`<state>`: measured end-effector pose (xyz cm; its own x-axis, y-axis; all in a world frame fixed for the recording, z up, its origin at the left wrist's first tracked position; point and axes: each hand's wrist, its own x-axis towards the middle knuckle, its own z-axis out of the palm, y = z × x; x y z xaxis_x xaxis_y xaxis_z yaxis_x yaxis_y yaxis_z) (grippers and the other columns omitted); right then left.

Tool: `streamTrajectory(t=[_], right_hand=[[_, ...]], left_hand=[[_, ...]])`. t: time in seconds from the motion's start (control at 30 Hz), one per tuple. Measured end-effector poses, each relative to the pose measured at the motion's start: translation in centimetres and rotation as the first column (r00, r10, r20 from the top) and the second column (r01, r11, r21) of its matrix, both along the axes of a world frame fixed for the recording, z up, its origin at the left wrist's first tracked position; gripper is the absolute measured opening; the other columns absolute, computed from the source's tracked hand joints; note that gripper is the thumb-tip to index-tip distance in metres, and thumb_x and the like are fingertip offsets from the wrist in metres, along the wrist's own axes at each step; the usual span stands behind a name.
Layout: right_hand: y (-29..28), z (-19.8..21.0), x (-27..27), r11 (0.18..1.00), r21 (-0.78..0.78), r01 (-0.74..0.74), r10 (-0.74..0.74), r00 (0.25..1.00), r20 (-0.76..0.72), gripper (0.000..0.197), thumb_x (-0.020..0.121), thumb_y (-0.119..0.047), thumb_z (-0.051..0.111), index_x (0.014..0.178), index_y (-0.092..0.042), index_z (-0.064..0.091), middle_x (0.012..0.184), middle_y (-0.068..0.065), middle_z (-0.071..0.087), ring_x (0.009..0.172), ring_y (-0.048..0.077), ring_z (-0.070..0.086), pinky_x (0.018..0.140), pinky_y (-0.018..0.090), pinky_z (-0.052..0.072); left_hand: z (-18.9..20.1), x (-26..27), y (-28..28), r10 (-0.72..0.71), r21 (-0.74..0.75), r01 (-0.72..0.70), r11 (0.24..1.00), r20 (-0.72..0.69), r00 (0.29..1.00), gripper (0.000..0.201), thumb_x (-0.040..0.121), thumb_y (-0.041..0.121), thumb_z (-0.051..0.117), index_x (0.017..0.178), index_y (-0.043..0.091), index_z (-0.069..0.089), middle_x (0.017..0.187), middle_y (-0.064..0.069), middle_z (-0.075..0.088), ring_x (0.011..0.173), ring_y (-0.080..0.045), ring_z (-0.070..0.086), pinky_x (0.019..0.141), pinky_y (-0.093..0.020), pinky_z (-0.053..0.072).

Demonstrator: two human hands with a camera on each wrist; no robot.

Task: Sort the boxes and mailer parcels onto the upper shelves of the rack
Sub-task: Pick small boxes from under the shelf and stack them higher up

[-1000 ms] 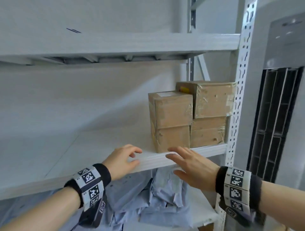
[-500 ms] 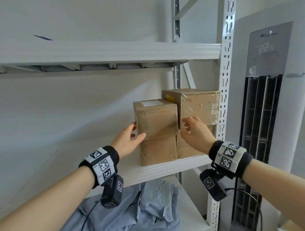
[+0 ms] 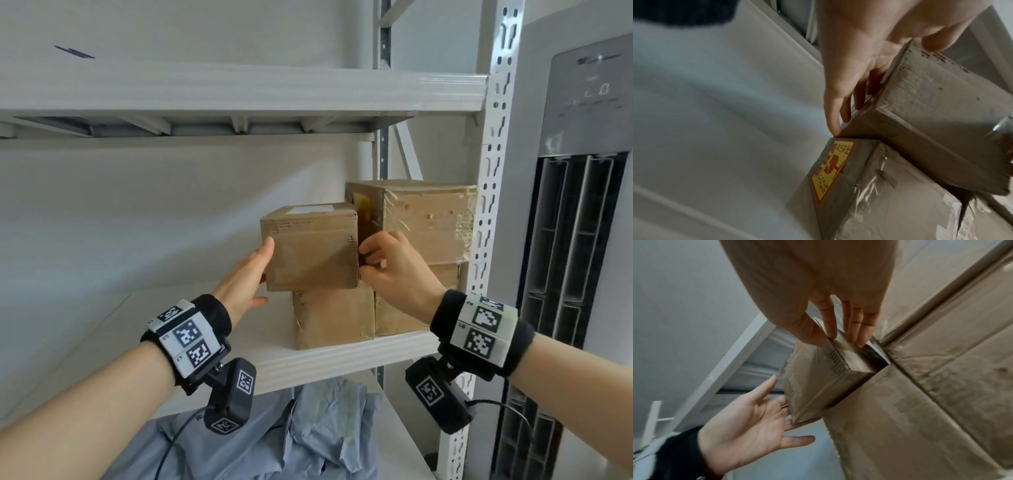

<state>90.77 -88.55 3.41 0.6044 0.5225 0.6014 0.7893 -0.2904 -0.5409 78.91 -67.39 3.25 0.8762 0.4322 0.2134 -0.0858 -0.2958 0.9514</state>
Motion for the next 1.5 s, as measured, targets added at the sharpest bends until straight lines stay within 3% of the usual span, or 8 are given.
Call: streamTrajectory(t=[0.17, 0.33, 0.53, 0.97, 1.1, 1.2, 1.33, 1.5], right_hand=[[1.8, 0.1, -2.8, 0.985, -0.032, -0.167, 0.169, 0.984, 0.064, 0.011, 0.092, -0.017, 0.058, 0.100, -0.021, 0.053, 0.119, -0.005, 0.047, 0.104, 0.010, 0.056, 0.089, 0.023, 0.051], [2.7, 0.0, -4.1, 0.954, -0.158, -0.254, 0.275, 0.953, 0.126, 0.023, 0.089, -0.018, 0.061, 0.111, -0.019, 0.056, 0.124, -0.009, 0.043, 0.103, 0.005, 0.050, 0.082, 0.004, 0.039], [3.4, 3.4, -1.9, 0.980, -0.123, -0.156, 0.171, 0.977, 0.125, 0.014, 0.092, -0.031, 0.055, 0.103, -0.022, 0.058, 0.109, -0.006, 0.052, 0.094, 0.009, 0.055, 0.080, 0.021, 0.047], [11.4, 9.2, 6.1, 0.991, -0.102, 0.087, -0.128, 0.825, -0.551, 0.075, 0.082, -0.044, 0.059, 0.143, -0.012, 0.028, 0.141, 0.015, 0.042, 0.124, 0.037, 0.046, 0.101, 0.049, 0.043], [11.5, 8.3, 5.7, 0.990, -0.134, -0.038, -0.067, 0.714, -0.697, 0.057, 0.076, -0.059, 0.057, 0.115, -0.020, 0.042, 0.122, 0.012, 0.053, 0.106, 0.035, 0.056, 0.097, 0.052, 0.045], [11.5, 8.3, 5.1, 0.999, -0.033, -0.015, -0.014, 0.678, -0.735, 0.066, 0.079, -0.054, 0.062, 0.129, -0.017, 0.039, 0.126, 0.013, 0.049, 0.108, 0.037, 0.054, 0.094, 0.056, 0.046], [10.9, 9.1, 2.9, 0.999, 0.051, -0.010, 0.043, 0.694, -0.719, 0.073, 0.079, -0.045, 0.066, 0.139, -0.017, 0.035, 0.128, 0.014, 0.049, 0.111, 0.043, 0.053, 0.085, 0.068, 0.047], [9.9, 8.9, -1.4, 0.992, 0.046, -0.117, 0.122, 0.814, -0.567, 0.037, 0.084, -0.036, 0.068, 0.108, -0.019, 0.045, 0.106, 0.003, 0.057, 0.092, 0.024, 0.058, 0.072, 0.059, 0.056]], left_hand=[[0.6, -1.9, 1.7, 0.041, -0.217, -0.033, 0.976, 0.030, 0.999, 0.069, 0.077, 0.076, 0.040, 0.132, 0.036, 0.049, 0.131, 0.002, 0.057, 0.119, -0.021, 0.055, 0.091, -0.055, 0.050], [1.5, -2.8, 3.5, 0.136, -0.311, -0.129, 0.942, 0.003, 0.991, 0.077, 0.073, 0.080, 0.046, 0.132, 0.032, 0.052, 0.128, -0.003, 0.058, 0.116, -0.026, 0.057, 0.081, -0.055, 0.054], [2.6, -2.1, 3.9, 0.196, -0.338, -0.220, 0.915, -0.103, 0.975, 0.082, 0.065, 0.086, 0.049, 0.126, 0.032, 0.055, 0.122, -0.005, 0.061, 0.111, -0.027, 0.058, 0.079, -0.052, 0.055], [2.2, -1.4, 4.5, 0.201, -0.422, -0.230, 0.877, -0.112, 0.973, 0.065, 0.074, 0.066, 0.062, 0.128, 0.031, 0.051, 0.125, -0.007, 0.055, 0.112, -0.029, 0.055, 0.084, -0.059, 0.050], [1.5, -1.8, 4.8, 0.162, -0.449, -0.178, 0.876, -0.074, 0.984, 0.059, 0.077, 0.063, 0.061, 0.127, 0.033, 0.052, 0.126, -0.006, 0.056, 0.114, -0.029, 0.054, 0.080, -0.059, 0.051], [0.9, -2.3, 5.1, 0.131, -0.465, -0.139, 0.874, -0.050, 0.990, 0.058, 0.080, 0.060, 0.059, 0.131, 0.035, 0.049, 0.128, -0.004, 0.056, 0.116, -0.030, 0.055, 0.085, -0.063, 0.049], [0.3, -3.9, 5.5, 0.047, -0.514, -0.055, 0.856, -0.029, 0.998, 0.052, 0.083, 0.049, 0.059, 0.131, 0.029, 0.053, 0.129, -0.004, 0.057, 0.109, -0.040, 0.062, 0.090, -0.064, 0.045], [-1.0, -7.3, 5.7, -0.101, -0.570, 0.102, 0.815, 0.033, 0.994, 0.040, 0.079, 0.030, 0.064, 0.117, 0.017, 0.069, 0.119, -0.015, 0.066, 0.106, -0.040, 0.064, 0.087, -0.062, 0.049]])
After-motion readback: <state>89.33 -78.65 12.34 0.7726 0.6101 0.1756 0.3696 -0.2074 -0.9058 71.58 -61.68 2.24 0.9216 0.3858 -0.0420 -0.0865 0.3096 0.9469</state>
